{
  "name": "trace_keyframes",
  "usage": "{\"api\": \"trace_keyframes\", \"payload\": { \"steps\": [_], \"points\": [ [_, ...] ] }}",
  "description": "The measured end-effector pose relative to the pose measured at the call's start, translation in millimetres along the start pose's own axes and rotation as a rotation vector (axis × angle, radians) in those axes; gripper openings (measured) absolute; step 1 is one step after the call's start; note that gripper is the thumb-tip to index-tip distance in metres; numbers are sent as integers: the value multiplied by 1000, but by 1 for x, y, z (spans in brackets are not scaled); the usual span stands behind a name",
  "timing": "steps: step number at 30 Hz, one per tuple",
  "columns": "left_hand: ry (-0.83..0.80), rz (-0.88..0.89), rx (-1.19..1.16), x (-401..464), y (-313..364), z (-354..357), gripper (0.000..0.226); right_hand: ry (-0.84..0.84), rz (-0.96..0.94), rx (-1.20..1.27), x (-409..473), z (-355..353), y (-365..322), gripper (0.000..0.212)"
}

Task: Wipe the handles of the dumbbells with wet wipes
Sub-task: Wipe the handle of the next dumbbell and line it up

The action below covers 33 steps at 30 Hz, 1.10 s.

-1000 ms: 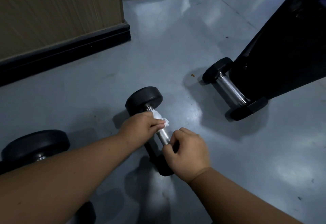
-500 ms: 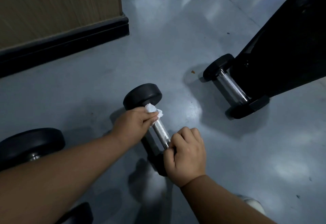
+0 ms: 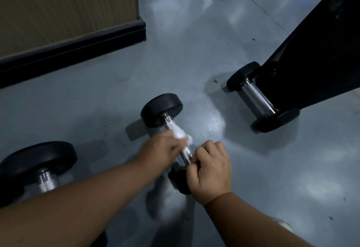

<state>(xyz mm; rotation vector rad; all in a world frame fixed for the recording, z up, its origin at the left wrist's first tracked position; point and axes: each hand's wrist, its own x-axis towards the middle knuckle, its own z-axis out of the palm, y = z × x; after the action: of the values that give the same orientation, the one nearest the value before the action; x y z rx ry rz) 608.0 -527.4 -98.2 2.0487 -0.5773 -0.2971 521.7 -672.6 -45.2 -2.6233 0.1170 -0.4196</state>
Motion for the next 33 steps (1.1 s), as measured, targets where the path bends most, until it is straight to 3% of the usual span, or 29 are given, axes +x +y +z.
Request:
{"api": "trace_keyframes", "payload": {
  "steps": [2,5,8,10,14,16,18,21,23,27,29,33],
  "points": [
    [-152,90,68,-14,14,8,19,2,8,3,1,0,1,11],
    [-146,117,188,1,6,-2,35,3,0,11,2,-1,4,10],
    [48,-48,-40,15,-8,-10,40,-8,9,4,1,-1,4,7],
    [80,-56,-66,6,-7,1,45,-13,11,7,1,-1,3,7],
    [-123,53,59,-21,2,20,41,-16,5,15,2,-2,5,11],
    [-112,123,178,-10,-1,12,34,-14,5,18,3,-2,7,11],
    [-75,35,143,8,-4,-4,37,-12,13,23,3,-2,8,9],
    [103,-90,56,25,-13,-15,41,-21,30,28,3,-3,7,9],
    [69,-100,36,17,-12,-4,53,-24,29,34,3,-3,7,9],
    [-83,129,149,-13,12,16,42,-27,23,63,6,-3,10,10],
    [-80,128,203,-2,9,6,40,-23,30,77,7,-4,12,10],
    [110,-40,72,20,-4,-7,41,-26,47,85,7,-6,13,9]
  ]
}}
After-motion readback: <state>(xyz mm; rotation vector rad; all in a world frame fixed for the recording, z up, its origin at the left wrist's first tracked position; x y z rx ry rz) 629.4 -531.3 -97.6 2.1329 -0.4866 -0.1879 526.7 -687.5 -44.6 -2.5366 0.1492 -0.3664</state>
